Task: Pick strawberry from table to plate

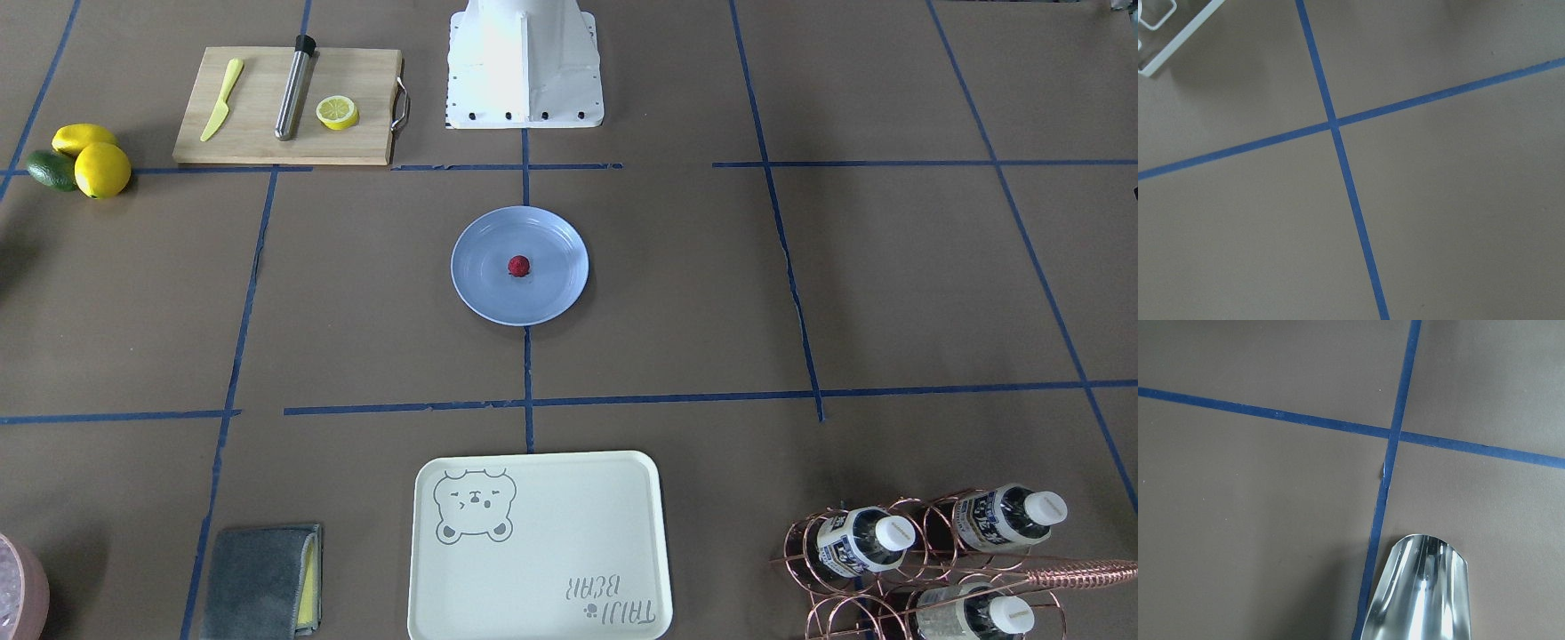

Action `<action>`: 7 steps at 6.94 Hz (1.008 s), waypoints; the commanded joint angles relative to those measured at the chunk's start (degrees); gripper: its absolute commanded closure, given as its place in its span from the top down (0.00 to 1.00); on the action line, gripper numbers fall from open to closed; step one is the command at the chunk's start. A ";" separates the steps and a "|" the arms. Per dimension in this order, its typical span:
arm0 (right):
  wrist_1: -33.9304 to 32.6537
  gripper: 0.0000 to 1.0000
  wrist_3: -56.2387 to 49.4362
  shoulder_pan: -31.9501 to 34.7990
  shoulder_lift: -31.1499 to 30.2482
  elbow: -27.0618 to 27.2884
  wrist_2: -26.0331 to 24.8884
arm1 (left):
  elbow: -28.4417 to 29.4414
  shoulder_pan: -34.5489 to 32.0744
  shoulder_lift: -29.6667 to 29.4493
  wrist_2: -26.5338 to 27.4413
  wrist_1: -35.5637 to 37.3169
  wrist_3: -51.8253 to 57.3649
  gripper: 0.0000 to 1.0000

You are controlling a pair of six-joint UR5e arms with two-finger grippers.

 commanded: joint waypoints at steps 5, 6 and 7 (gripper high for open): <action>-1.26 1.00 -0.35 -1.13 0.64 1.97 -0.02 | -0.75 0.23 -0.51 -0.49 0.77 0.02 1.00; -1.35 1.00 0.09 -1.21 0.64 1.97 -0.02 | -0.58 0.05 -0.61 -0.75 -1.77 0.28 1.00; -1.61 1.00 1.31 -2.00 0.73 1.88 -0.45 | -0.32 -0.47 -0.61 -2.76 -1.27 0.37 1.00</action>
